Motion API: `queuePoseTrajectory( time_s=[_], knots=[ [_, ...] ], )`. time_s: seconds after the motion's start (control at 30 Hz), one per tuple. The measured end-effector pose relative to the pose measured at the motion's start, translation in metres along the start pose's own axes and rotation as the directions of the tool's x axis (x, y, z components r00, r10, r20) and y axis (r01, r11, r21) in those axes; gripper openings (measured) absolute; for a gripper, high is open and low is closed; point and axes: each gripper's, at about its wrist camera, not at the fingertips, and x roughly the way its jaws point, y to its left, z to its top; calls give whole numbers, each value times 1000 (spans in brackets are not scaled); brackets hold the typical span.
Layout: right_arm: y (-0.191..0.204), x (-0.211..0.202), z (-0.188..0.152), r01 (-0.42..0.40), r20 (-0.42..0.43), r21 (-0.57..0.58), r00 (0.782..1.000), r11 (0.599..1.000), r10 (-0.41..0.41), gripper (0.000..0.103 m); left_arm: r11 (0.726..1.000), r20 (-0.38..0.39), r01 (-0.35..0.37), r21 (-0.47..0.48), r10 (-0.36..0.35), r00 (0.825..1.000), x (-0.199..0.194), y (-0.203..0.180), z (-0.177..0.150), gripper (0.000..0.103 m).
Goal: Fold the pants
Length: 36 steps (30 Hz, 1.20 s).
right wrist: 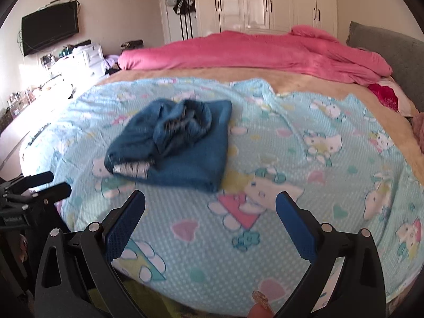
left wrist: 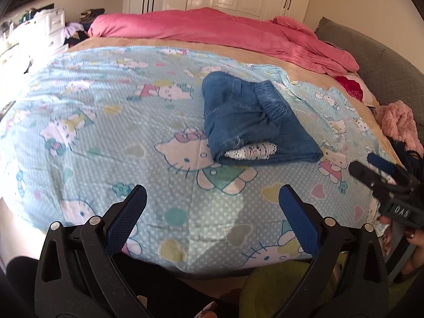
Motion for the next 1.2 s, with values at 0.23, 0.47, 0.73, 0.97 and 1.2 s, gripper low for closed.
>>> queuePoseTrajectory(
  time_s=[0.23, 0.47, 0.73, 0.97, 1.2],
  knots=[
    [-1, 6, -6, 1, -21, 6, 1000, 1000, -1, 99, 1000, -17, -11, -3, 10, 1000, 7, 0, -5, 94],
    [0, 9, -6, -5, -26, 7, 1000, 1000, 6, 99, 1000, -11, -21, -2, 21, 1000, 5, 1, -4, 94],
    [0, 11, -7, -9, -29, 2, 1000, 1000, 9, 99, 999, -20, -39, -5, 38, 999, 7, 2, -4, 94],
    [-1, 10, -8, -1, -30, 4, 1000, 1000, 1, 99, 999, -22, -33, 6, 33, 999, 7, 0, -5, 94],
    [-3, 12, -6, 0, -36, 5, 999, 1000, 0, 99, 1000, -17, -26, 4, 26, 1000, 6, 0, -4, 94]
  ],
)
